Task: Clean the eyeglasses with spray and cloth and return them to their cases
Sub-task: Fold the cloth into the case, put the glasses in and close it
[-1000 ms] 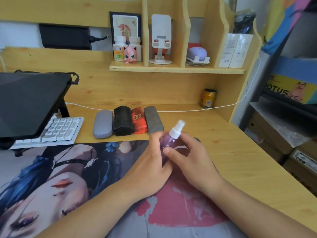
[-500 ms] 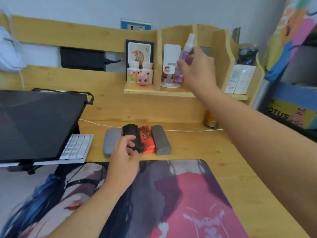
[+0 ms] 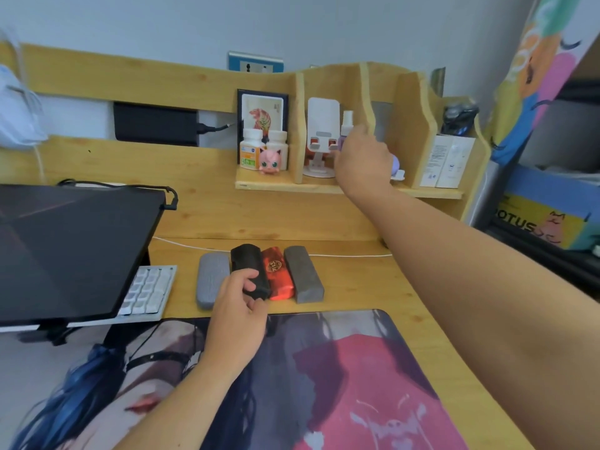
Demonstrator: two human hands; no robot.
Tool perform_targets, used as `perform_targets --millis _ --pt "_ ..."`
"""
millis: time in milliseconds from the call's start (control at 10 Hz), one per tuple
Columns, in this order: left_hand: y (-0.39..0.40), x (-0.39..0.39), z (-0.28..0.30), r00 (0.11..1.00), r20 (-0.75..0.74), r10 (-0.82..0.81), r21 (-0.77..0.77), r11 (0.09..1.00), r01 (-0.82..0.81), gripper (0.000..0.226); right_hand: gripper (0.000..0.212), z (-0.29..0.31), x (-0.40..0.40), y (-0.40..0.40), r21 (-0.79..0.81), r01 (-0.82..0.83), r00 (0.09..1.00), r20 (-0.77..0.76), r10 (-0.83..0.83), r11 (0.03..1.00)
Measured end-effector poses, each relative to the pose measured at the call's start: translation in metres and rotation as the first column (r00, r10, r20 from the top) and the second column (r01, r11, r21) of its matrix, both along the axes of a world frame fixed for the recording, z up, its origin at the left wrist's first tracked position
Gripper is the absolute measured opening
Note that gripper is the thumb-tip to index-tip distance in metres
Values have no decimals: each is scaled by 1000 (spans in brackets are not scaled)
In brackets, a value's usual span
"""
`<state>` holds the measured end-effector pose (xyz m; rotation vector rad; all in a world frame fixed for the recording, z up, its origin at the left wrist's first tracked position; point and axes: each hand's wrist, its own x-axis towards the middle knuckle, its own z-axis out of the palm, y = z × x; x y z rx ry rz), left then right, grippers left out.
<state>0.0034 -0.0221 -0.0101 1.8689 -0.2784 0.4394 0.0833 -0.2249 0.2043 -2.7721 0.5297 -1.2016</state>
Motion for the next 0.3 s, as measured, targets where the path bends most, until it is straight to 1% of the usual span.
perform_targets --millis 100,200,300 --pt "-1 0 2 1000 6 -14 34 999 14 46 47 -6 0 2 81 -78 994 76 72 994" --pt "-1 -4 1 999 22 -29 68 997 28 46 55 -5 -4 4 137 -107 986 139 88 985" --pt "-1 -5 4 999 34 -34 89 996 31 46 49 -4 -11 3 169 -145 978 173 115 975"
